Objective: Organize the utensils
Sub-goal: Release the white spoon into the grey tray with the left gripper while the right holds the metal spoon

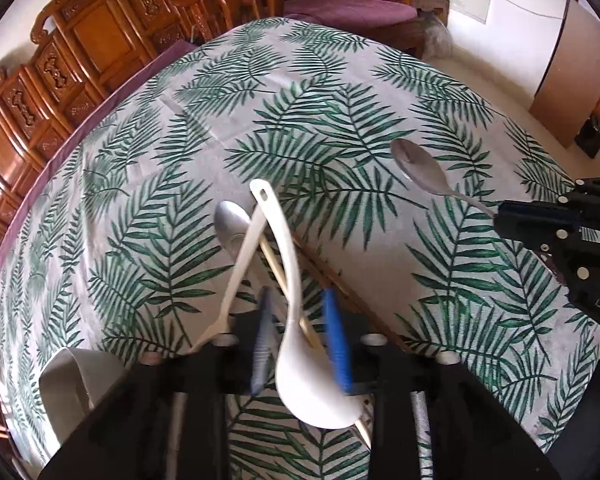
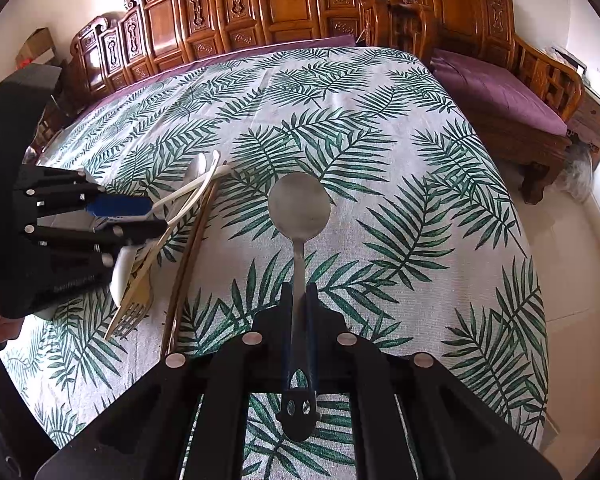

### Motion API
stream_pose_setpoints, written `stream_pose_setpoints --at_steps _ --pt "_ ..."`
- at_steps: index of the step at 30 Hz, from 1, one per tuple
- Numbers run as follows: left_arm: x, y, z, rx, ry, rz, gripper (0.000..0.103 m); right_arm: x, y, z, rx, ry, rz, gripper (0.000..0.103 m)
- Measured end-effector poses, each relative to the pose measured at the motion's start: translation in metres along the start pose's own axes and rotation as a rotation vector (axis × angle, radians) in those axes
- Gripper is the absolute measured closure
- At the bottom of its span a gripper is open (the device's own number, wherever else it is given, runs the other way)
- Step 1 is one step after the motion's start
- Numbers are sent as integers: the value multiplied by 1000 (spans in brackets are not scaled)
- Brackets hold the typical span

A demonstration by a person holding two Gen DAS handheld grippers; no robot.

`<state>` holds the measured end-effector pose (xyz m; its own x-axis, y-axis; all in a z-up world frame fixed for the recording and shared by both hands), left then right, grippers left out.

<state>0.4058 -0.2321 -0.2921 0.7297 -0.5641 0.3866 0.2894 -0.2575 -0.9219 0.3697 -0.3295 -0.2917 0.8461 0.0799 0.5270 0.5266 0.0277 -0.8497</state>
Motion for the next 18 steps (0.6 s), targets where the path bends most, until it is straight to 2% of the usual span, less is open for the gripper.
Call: stream_pose_setpoints --at_steps 7,8,9,18 --pt "-13 20 4 19 -38 78 74 -1 3 1 -2 -6 7 95" --pt "-14 21 4 16 -41 82 78 -1 3 1 -2 -5 7 95" --pt "-14 21 4 16 -41 79 84 -1 4 1 -2 -4 7 95" --pt "-10 -3 14 18 -70 -8 100 -2 5 2 -4 -13 10 95"
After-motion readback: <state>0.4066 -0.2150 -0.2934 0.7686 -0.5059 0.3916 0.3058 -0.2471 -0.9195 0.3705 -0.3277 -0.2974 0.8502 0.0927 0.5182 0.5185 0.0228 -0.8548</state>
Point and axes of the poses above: each gripper's, at about its wrist camera, not at the fingertips, and y roughly the way its jaws point, z to its left, x to its top, the point moved 8 cm from there along y, roughly the way its jaws point, and after that the axes turned 10 degrees about -x, right-handed, at the moved point
